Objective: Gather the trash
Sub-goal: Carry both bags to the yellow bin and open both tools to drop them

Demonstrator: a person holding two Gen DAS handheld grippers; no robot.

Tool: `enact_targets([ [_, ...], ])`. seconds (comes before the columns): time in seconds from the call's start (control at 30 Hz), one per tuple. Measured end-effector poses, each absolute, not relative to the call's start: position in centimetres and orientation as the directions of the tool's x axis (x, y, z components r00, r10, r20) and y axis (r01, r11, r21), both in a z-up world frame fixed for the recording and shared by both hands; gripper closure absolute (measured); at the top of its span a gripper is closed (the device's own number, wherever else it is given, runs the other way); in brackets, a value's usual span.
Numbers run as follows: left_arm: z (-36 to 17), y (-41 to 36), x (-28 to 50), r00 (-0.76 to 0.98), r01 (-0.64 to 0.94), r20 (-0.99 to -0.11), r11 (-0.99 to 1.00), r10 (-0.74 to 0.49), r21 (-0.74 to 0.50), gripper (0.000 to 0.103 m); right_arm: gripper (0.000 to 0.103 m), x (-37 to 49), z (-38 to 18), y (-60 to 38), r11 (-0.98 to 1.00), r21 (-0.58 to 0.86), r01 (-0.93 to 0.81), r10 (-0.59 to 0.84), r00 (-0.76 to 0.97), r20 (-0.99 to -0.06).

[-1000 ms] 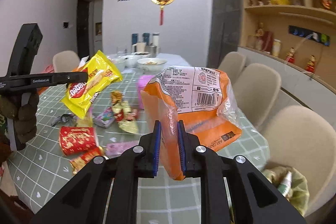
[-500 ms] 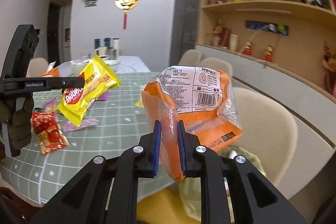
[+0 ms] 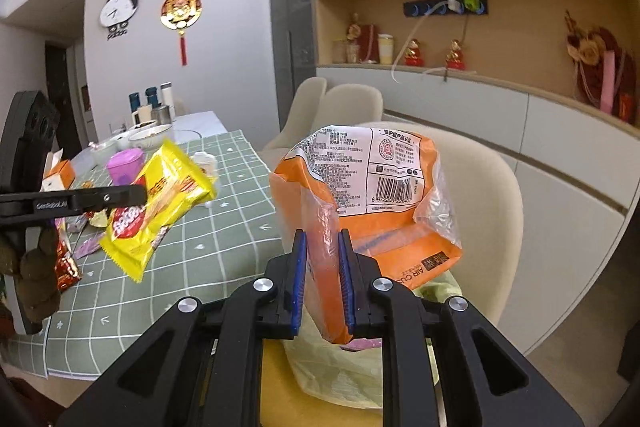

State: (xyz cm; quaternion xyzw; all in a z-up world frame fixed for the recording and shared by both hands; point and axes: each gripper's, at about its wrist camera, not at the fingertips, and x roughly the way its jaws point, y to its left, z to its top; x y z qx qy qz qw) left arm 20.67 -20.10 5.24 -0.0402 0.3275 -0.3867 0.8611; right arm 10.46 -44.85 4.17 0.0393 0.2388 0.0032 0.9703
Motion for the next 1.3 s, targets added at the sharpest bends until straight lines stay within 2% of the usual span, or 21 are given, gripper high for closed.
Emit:
enact_targets([
  [0.27, 4.2, -21.8, 21.8, 0.469, 0.635, -0.558, 0.701, -0.684, -0.326, 0.095, 0.087, 14.5, -1.0, -47.2, 0.986, 0.162, 0.033, 0.063, 0.832, -0.551],
  [0.47, 3.4, -22.8, 23.3, 0.461, 0.635, -0.588, 0.710, -0.665, -0.304, 0.095, 0.087, 20.6, -7.8, -50.2, 0.936, 0.347, 0.066, 0.191, 0.731, -0.655],
  [0.63, 3.3, -23.6, 24.8, 0.465, 0.636, -0.604, 0.719, -0.647, -0.281, 0.095, 0.087, 24.0, -14.5, -52.2, 0.852, 0.496, 0.170, 0.301, 0.617, -0.727],
  [0.87, 2.3, -25.6, 26.5, 0.437, 0.645, -0.626, 0.710, -0.646, -0.282, 0.095, 0.087, 23.8, -15.1, -50.2, 0.935, 0.322, 0.148, 0.191, 0.554, -0.810],
  [0.93, 2.0, -26.4, 26.5, 0.424, 0.651, -0.631, 0.703, -0.650, -0.287, 0.095, 0.085, 23.4, -14.3, -49.3, 0.962, 0.252, 0.110, 0.146, 0.572, -0.807],
  [1.0, 1.9, -27.2, 26.5, 0.418, 0.659, -0.633, 0.697, -0.652, -0.282, 0.095, 0.082, 22.5, -13.5, -48.7, 0.972, 0.219, 0.084, 0.126, 0.601, -0.789],
  [1.1, 1.5, -28.6, 26.5, 0.412, 0.660, -0.639, 0.696, -0.650, -0.282, 0.095, 0.068, 20.9, -12.3, -48.3, 0.981, 0.186, 0.055, 0.106, 0.650, -0.753],
  [1.3, 0.1, -31.9, 26.7, 0.389, 0.666, -0.665, 0.693, -0.638, -0.276, 0.095, 0.065, 16.8, -8.9, -49.8, 0.985, 0.144, 0.097, 0.022, 0.754, -0.657],
])
